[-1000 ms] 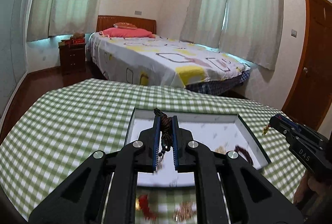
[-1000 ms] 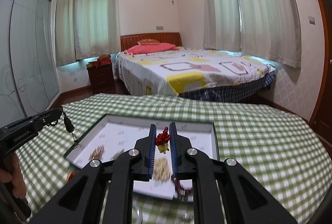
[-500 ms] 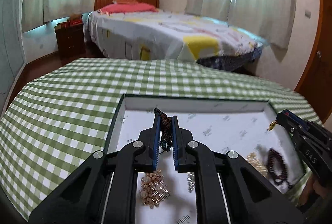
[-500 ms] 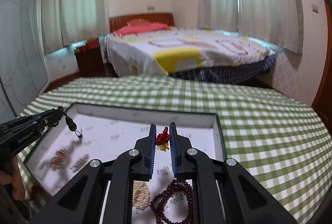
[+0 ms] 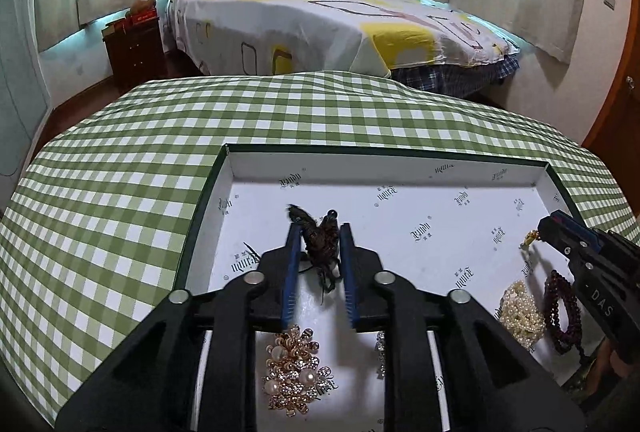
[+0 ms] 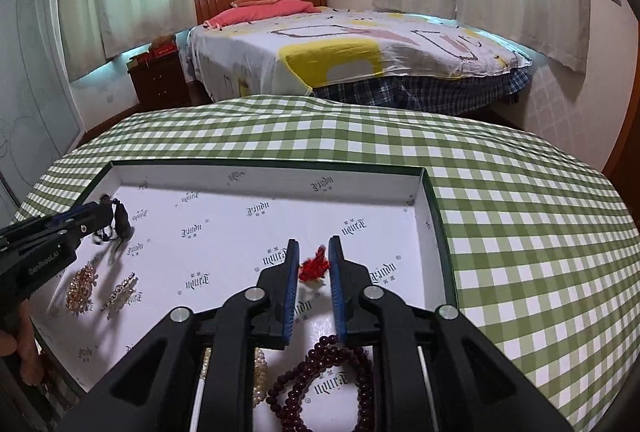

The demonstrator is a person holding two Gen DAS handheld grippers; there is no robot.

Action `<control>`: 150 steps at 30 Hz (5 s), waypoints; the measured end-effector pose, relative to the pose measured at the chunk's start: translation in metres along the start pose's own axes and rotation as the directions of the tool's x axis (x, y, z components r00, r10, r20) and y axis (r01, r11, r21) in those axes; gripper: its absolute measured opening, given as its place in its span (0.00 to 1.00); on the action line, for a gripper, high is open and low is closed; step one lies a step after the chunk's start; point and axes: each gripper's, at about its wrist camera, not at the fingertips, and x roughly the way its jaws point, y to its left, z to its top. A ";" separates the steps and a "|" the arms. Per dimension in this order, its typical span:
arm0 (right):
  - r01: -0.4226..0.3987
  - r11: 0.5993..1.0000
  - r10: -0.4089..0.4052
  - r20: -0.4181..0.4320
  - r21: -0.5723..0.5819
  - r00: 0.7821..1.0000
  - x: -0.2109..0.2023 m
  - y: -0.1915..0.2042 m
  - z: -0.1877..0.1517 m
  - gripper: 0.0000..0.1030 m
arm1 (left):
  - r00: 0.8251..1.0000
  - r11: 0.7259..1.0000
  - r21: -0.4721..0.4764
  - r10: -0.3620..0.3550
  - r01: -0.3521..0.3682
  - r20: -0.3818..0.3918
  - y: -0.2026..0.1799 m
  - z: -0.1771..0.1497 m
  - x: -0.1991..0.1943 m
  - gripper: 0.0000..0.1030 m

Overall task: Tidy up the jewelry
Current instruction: 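Carry the pendant into the box with left tool while right tool drops the red tassel charm there, then grasp the red knot gold charm with left tool while right tool grasps the white jade bangle, then place the red knot charm in the box with left tool while right tool places the bangle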

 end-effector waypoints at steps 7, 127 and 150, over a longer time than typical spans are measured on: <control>-0.005 1.000 0.005 0.011 0.009 1.000 -0.004 -0.002 -0.001 0.40 | 1.000 1.000 0.004 0.002 -0.002 0.009 0.000 -0.002 -0.004 0.41; -0.161 0.987 0.160 -0.044 -0.028 0.986 -0.091 0.068 -0.122 0.67 | 0.997 0.999 -0.039 -0.009 0.012 0.072 0.028 -0.145 -0.134 0.08; -0.120 0.991 0.125 0.098 -0.055 0.987 -0.126 0.065 -0.097 0.67 | 0.975 0.998 -0.036 -0.045 0.054 0.216 0.022 -0.118 -0.180 0.08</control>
